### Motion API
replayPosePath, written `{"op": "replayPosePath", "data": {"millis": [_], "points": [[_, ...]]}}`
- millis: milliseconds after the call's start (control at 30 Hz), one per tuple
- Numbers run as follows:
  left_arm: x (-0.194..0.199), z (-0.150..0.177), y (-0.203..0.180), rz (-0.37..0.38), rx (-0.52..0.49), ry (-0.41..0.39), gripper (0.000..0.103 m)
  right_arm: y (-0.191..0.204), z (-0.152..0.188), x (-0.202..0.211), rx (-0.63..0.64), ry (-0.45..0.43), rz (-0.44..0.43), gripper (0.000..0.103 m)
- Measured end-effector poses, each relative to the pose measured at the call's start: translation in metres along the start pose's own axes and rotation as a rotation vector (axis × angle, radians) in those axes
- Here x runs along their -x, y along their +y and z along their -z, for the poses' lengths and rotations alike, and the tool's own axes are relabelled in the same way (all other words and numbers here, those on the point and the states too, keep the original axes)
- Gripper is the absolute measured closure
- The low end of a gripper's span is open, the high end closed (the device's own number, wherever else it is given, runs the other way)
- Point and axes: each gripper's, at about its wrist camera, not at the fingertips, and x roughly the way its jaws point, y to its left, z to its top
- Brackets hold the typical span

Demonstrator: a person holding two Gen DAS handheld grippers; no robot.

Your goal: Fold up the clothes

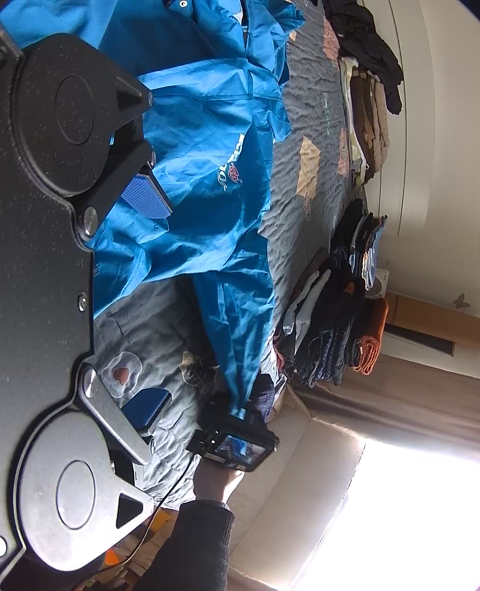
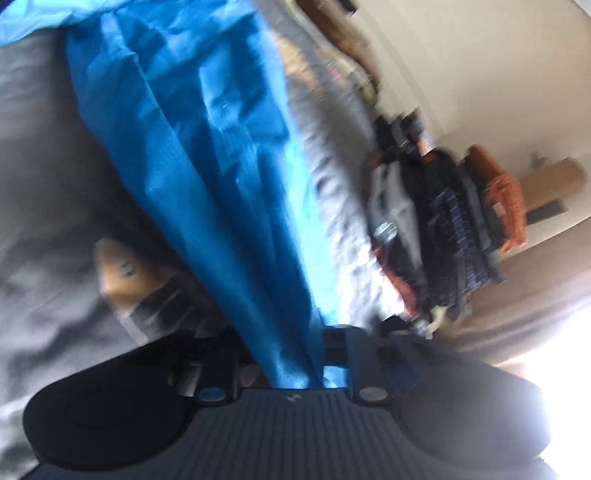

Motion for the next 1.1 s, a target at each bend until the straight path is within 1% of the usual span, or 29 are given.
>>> {"op": "replayPosePath", "data": {"millis": [167, 267, 300, 400, 433, 500, 533, 567, 600, 633, 667, 733, 800, 867, 900, 967, 1000, 1100], "points": [[-0.001, -0.005, 0.008, -0.011, 0.015, -0.013, 0.004, -0.054, -0.012, -0.001, -0.062, -0.130, 0.273, 0.094], [-0.002, -0.008, 0.012, -0.018, 0.026, -0.021, 0.004, -0.068, -0.028, -0.003, -0.038, -0.228, 0.438, 0.094], [-0.003, -0.009, 0.013, -0.020, 0.030, -0.023, 0.004, -0.072, -0.034, -0.007, -0.040, -0.239, 0.468, 0.094], [-0.004, -0.009, 0.015, -0.029, 0.033, -0.020, 0.004, -0.083, -0.055, -0.036, -0.086, -0.170, 0.451, 0.092], [-0.004, -0.010, 0.015, -0.033, 0.032, -0.017, 0.004, -0.084, -0.060, -0.047, -0.098, -0.134, 0.424, 0.088], [-0.002, -0.010, 0.018, -0.035, 0.033, -0.019, 0.004, -0.078, -0.061, -0.072, -0.099, -0.018, 0.308, 0.087], [0.000, -0.011, 0.020, -0.034, 0.034, -0.021, 0.004, -0.073, -0.057, -0.078, -0.086, 0.030, 0.257, 0.081], [0.001, -0.012, 0.021, -0.035, 0.036, -0.023, 0.004, -0.069, -0.050, -0.076, -0.088, 0.047, 0.217, 0.078], [0.003, -0.013, 0.024, -0.038, 0.038, -0.024, 0.004, -0.065, -0.044, -0.075, -0.091, 0.063, 0.177, 0.070], [0.004, -0.014, 0.026, -0.040, 0.041, -0.025, 0.004, -0.061, -0.038, -0.073, -0.093, 0.080, 0.137, 0.061], [0.007, -0.015, 0.028, -0.043, 0.045, -0.027, 0.004, -0.058, -0.032, -0.068, -0.092, 0.093, 0.102, 0.056], [0.012, -0.018, 0.032, -0.048, 0.054, -0.032, 0.004, -0.054, -0.019, -0.048, -0.078, 0.102, 0.048, 0.041], [0.019, -0.021, 0.033, -0.051, 0.058, -0.036, 0.004, -0.050, -0.007, -0.024, -0.067, 0.099, -0.002, 0.035], [0.029, -0.022, 0.029, -0.050, 0.048, -0.049, 0.004, -0.046, 0.002, 0.008, -0.084, 0.081, -0.016, 0.032], [0.033, -0.023, 0.027, -0.049, 0.042, -0.057, 0.004, -0.044, 0.003, 0.027, -0.125, 0.065, -0.042, 0.032], [0.042, -0.024, 0.021, -0.039, 0.030, -0.072, 0.003, -0.040, 0.000, 0.070, -0.265, 0.018, -0.138, 0.032], [0.047, -0.025, 0.017, -0.034, 0.025, -0.081, 0.003, -0.043, -0.002, 0.086, -0.366, -0.011, -0.219, 0.031], [0.061, -0.024, 0.006, -0.027, 0.014, -0.104, 0.003, -0.030, -0.008, 0.124, -0.613, -0.085, -0.541, 0.030]]}}
